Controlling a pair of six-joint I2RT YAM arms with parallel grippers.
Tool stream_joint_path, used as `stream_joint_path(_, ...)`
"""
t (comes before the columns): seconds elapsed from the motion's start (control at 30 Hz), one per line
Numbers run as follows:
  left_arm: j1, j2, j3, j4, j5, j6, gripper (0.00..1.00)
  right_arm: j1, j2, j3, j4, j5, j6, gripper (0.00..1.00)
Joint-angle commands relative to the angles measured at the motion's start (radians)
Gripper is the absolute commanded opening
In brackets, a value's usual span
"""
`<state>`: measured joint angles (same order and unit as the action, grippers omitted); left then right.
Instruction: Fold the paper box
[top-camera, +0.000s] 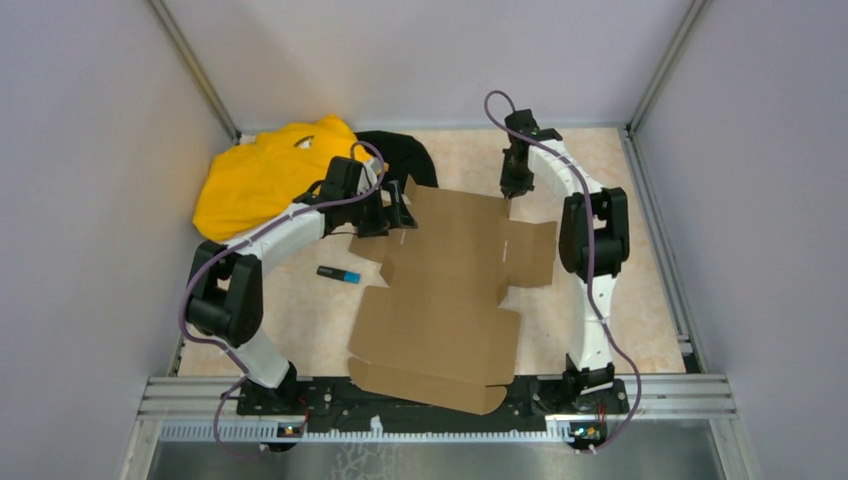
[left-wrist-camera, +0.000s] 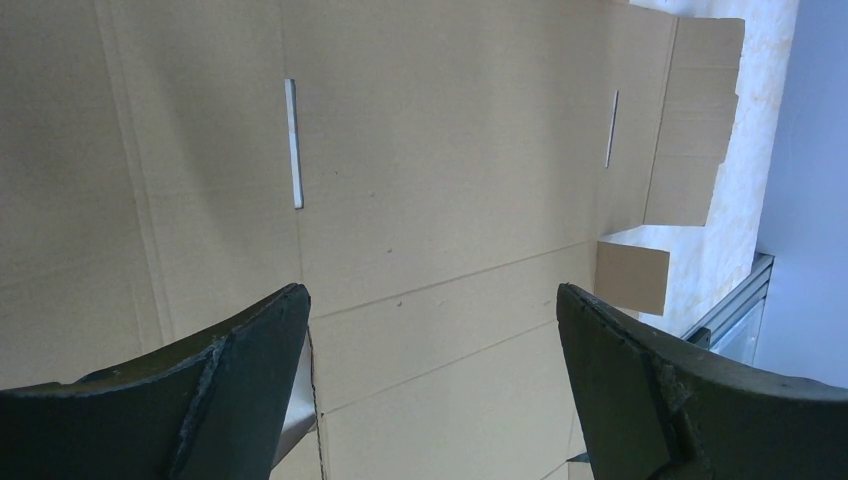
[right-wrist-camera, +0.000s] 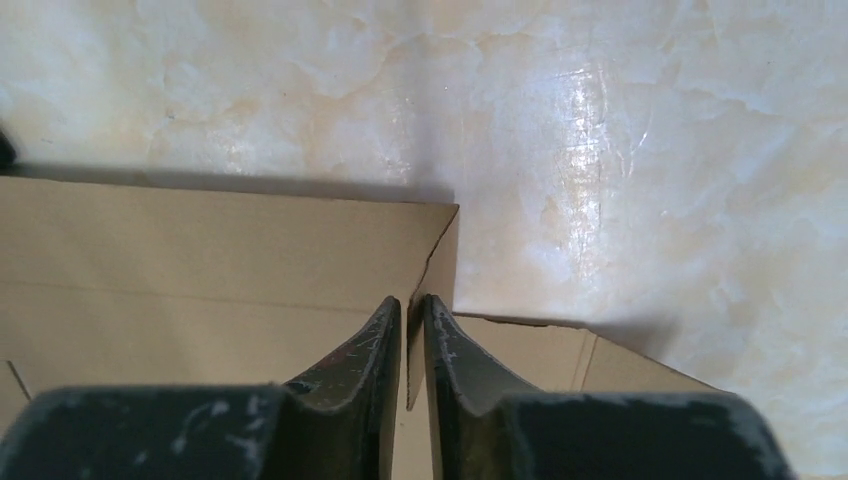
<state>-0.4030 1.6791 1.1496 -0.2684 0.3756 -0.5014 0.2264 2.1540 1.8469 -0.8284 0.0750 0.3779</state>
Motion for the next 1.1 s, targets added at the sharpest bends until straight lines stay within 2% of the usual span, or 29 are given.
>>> stream_joint_path(0.0, 0.006, -0.028, 0.001, 0.025, 0.004, 0.003, 0.99, -0.010, 0.016, 0.049, 0.039, -0.023, 0.004, 0.06)
stream_joint_path(0.03, 0.006, -0.026, 0.005, 0.022, 0.002, 0.003, 0.99, -0.010, 0.022, 0.051, 0.037, -0.023, 0.001, 0.00)
stream_joint_path(0.2, 0.006, -0.019, 0.014, 0.016, -0.004, 0.005, 0.99, -0.021, 0.010, 0.051, 0.038, -0.024, -0.019, 0.00)
stream_joint_path(0.43, 0.007, 0.004, 0.078, 0.010, -0.039, 0.027, 0.99, -0.022, -0.101, 0.026, 0.145, -0.018, -0.083, 0.00)
stream_joint_path(0.83, 0.060, 0.139, 0.380, 0.010, -0.091, 0.142, 0.99, -0.022, -0.409, -0.244, 0.501, -0.008, -0.218, 0.00)
stream_joint_path(1.07, 0.094, 0.169, 0.410, 0.071, -0.070, 0.214, 0.99, -0.022, -0.580, -0.456, 0.700, 0.001, -0.260, 0.00)
